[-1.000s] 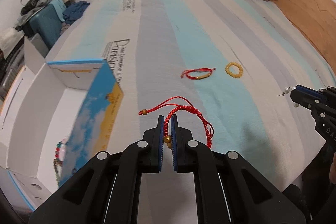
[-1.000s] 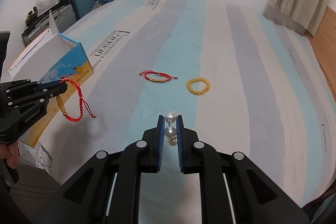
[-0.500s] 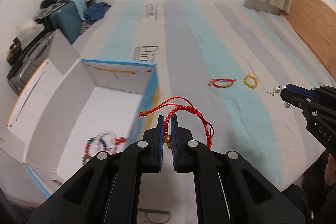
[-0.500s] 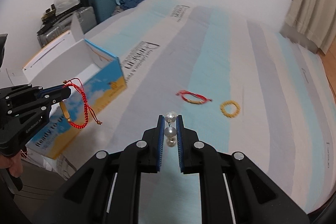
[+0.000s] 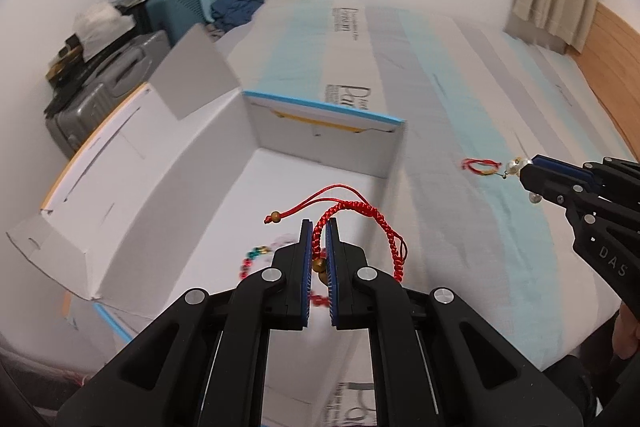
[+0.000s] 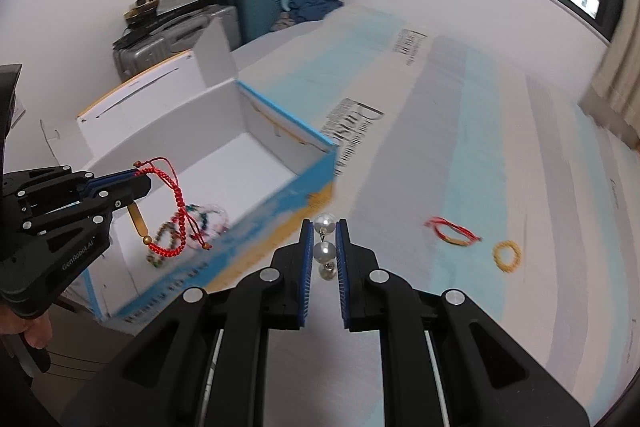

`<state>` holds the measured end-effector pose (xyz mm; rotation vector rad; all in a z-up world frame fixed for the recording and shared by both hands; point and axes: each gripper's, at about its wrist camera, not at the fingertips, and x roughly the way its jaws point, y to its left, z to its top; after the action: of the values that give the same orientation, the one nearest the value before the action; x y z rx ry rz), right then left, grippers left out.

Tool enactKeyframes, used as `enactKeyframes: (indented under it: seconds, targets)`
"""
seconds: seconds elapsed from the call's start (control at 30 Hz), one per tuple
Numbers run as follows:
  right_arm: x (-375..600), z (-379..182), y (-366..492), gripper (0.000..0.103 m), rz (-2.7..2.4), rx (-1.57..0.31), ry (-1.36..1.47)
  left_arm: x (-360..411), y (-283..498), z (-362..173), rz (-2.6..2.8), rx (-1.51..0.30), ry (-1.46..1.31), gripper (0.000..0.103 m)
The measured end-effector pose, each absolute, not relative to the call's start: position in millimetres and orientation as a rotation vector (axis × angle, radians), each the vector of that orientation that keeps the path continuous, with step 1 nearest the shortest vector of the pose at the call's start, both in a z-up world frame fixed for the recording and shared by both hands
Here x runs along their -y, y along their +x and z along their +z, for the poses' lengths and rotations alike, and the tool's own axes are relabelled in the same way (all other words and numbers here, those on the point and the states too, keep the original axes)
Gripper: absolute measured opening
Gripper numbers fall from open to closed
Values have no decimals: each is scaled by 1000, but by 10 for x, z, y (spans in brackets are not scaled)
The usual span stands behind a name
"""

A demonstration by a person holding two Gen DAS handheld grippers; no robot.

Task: Organize jewelry
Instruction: 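Carry the red string bracelet with the left tool while the right tool carries the pearl earring into the box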

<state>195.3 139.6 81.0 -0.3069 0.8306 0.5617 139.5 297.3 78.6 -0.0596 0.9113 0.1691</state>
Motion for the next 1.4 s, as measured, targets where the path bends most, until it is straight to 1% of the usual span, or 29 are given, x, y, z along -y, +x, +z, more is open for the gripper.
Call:
enactKeyframes:
  seconds: [0.27,0.53,0.8,1.13,1.4]
  targets:
    - [-2046,783,1909,10,639,-823,-358,-3465,1320,720,212,-925,-95,6]
    - [-2561,592,1891,10,715,-853,-415,-3810,1315,402,232,-977,-132,6]
    - [-2934,176,2022,10,786,-1027,-459,-4040,1410,23,252,-1085,-150,6]
    - [-3250,-361,2200,10,804,-1257,-544,-4127,1601,-416,218,-1289,-149,6]
    - [-3343,-663,2262,10,756,-1363,-610,-4131,1708,-654,175,-1462,-150,6]
